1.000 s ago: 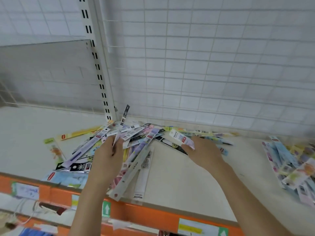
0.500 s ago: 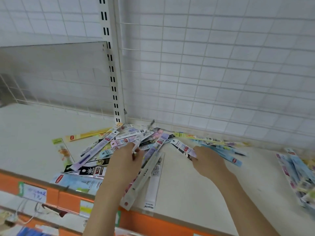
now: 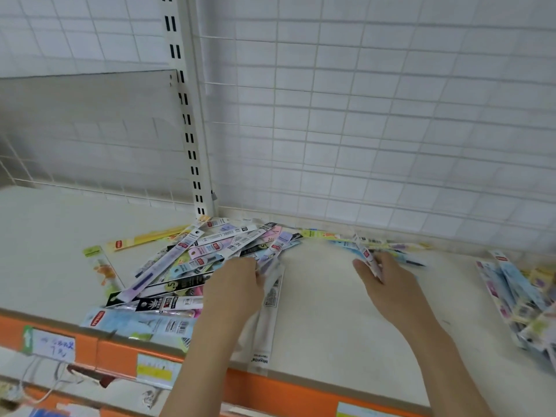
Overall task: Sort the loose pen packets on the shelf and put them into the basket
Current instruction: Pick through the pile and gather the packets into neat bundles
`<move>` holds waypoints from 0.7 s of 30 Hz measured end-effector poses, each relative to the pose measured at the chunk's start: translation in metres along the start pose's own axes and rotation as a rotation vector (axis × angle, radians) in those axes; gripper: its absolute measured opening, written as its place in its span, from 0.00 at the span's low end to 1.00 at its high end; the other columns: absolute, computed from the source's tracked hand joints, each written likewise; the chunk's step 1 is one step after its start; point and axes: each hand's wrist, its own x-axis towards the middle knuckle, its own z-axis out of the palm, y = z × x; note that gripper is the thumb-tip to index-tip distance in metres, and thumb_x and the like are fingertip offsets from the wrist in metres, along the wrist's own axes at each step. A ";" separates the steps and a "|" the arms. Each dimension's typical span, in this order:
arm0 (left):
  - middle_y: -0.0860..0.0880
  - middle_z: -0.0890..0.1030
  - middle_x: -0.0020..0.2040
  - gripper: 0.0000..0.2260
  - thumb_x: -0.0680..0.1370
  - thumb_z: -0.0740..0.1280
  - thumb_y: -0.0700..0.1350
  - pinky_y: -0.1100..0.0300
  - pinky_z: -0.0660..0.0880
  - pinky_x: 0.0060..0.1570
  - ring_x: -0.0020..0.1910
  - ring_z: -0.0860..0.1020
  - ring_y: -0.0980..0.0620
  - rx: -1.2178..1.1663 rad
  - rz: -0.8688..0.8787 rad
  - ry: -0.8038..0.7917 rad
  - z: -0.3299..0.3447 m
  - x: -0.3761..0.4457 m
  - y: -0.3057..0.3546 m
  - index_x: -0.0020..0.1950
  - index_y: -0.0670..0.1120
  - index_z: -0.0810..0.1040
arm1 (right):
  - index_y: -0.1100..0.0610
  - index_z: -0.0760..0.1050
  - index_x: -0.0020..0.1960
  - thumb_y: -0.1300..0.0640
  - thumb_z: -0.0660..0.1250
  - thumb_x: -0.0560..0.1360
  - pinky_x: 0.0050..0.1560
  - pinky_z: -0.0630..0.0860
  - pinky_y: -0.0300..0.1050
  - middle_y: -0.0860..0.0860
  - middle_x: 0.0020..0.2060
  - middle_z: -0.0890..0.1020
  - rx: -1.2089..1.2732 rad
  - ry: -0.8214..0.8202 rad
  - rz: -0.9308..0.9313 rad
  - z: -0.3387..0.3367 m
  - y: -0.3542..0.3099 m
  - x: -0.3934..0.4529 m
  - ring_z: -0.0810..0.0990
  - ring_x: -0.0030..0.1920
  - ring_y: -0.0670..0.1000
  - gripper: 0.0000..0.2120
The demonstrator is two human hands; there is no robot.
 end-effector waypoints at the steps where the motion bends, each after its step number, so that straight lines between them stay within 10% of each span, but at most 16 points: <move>1: 0.47 0.74 0.45 0.10 0.81 0.55 0.50 0.58 0.68 0.40 0.41 0.71 0.49 0.000 0.013 0.014 0.000 0.000 0.001 0.42 0.46 0.66 | 0.56 0.70 0.50 0.44 0.60 0.78 0.36 0.65 0.46 0.51 0.35 0.76 -0.024 0.007 -0.002 0.000 0.001 -0.001 0.74 0.39 0.55 0.14; 9: 0.47 0.78 0.52 0.25 0.72 0.63 0.65 0.56 0.73 0.47 0.52 0.77 0.46 0.051 -0.009 -0.135 0.004 -0.009 0.007 0.54 0.45 0.70 | 0.53 0.56 0.31 0.56 0.58 0.78 0.30 0.61 0.45 0.49 0.26 0.66 -0.051 0.034 -0.001 -0.003 0.010 0.004 0.64 0.28 0.49 0.18; 13: 0.47 0.78 0.54 0.18 0.76 0.63 0.57 0.56 0.73 0.48 0.53 0.77 0.46 0.145 0.017 -0.173 0.007 -0.009 0.006 0.58 0.45 0.72 | 0.54 0.55 0.31 0.57 0.57 0.78 0.29 0.59 0.44 0.48 0.26 0.64 -0.074 0.012 -0.025 -0.003 0.011 0.013 0.63 0.27 0.49 0.18; 21: 0.49 0.75 0.33 0.17 0.81 0.54 0.48 0.58 0.70 0.37 0.36 0.76 0.46 -0.205 0.031 0.002 -0.002 0.011 -0.003 0.32 0.48 0.64 | 0.55 0.62 0.33 0.57 0.55 0.80 0.28 0.57 0.42 0.50 0.30 0.68 -0.273 0.017 -0.121 -0.003 0.005 0.052 0.67 0.32 0.53 0.16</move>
